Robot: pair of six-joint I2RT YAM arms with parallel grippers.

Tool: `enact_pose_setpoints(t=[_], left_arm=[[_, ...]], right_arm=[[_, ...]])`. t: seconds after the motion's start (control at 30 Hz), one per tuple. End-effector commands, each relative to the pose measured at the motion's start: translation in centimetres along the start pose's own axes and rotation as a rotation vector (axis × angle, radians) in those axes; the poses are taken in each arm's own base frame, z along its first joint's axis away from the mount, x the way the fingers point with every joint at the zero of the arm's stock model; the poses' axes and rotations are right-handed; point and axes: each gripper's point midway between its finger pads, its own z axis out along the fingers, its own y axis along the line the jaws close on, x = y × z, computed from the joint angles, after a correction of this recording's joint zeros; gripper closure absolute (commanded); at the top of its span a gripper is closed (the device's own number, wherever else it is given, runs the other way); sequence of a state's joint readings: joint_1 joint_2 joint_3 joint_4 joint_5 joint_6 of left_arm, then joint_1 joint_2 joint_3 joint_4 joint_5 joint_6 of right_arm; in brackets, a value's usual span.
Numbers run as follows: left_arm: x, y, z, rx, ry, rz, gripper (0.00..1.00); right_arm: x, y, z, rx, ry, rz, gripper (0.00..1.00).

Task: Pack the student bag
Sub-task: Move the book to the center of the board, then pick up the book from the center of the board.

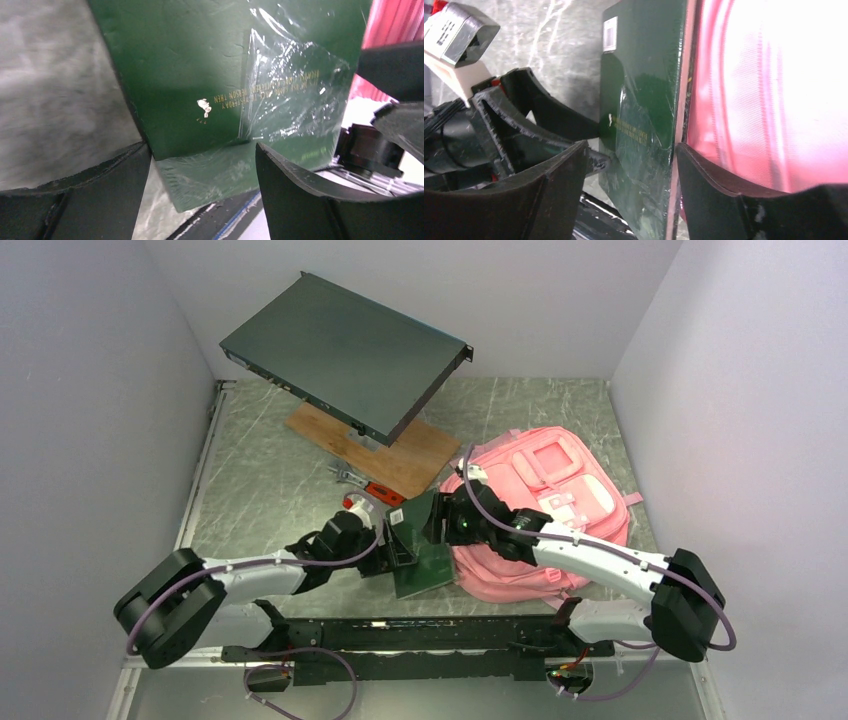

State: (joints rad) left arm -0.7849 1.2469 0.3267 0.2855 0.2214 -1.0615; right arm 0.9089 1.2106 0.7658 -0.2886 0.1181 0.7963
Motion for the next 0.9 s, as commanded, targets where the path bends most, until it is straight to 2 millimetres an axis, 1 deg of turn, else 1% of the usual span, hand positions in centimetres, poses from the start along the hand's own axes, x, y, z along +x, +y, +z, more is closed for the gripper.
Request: enact_pose_setpoints(t=[0.0, 0.1, 0.17, 0.27, 0.43, 0.57, 0.6, 0.73, 0.87], left_arm=[[0.2, -5.0, 0.5, 0.195, 0.034, -0.023, 0.2], [0.5, -4.8, 0.8, 0.194, 0.048, -0.031, 0.21], [0.7, -4.6, 0.8, 0.188, 0.051, -0.03, 0.21], [0.6, -4.2, 0.6, 0.173, 0.041, -0.028, 0.21], [0.7, -4.0, 0.5, 0.166, 0.042, -0.019, 0.21], [0.9, -4.1, 0.6, 0.177, 0.048, -0.029, 0.21], [0.9, -4.1, 0.6, 0.18, 0.048, -0.03, 0.21], [0.9, -4.1, 0.5, 0.184, 0.048, -0.016, 0.21], [0.8, -4.3, -0.1, 0.2, 0.029, 0.003, 0.2]], right_arm=[[1.2, -1.5, -1.5, 0.046, 0.088, -0.025, 0.26], [1.6, -1.1, -2.5, -0.023, 0.091, 0.007, 0.21], [1.7, -0.9, -3.1, -0.07, 0.095, 0.039, 0.2], [2.1, -1.7, -3.5, -0.094, 0.107, 0.064, 0.19], [3.6, -2.1, -3.6, -0.122, 0.166, 0.075, 0.19], [4.5, -2.1, -3.2, -0.147, 0.189, 0.084, 0.2], [4.5, -1.8, -3.1, -0.164, 0.196, 0.087, 0.22], [4.0, 0.3, -3.3, -0.273, 0.185, 0.114, 0.36], [3.4, 1.2, -3.7, -0.312, 0.17, 0.157, 0.59]])
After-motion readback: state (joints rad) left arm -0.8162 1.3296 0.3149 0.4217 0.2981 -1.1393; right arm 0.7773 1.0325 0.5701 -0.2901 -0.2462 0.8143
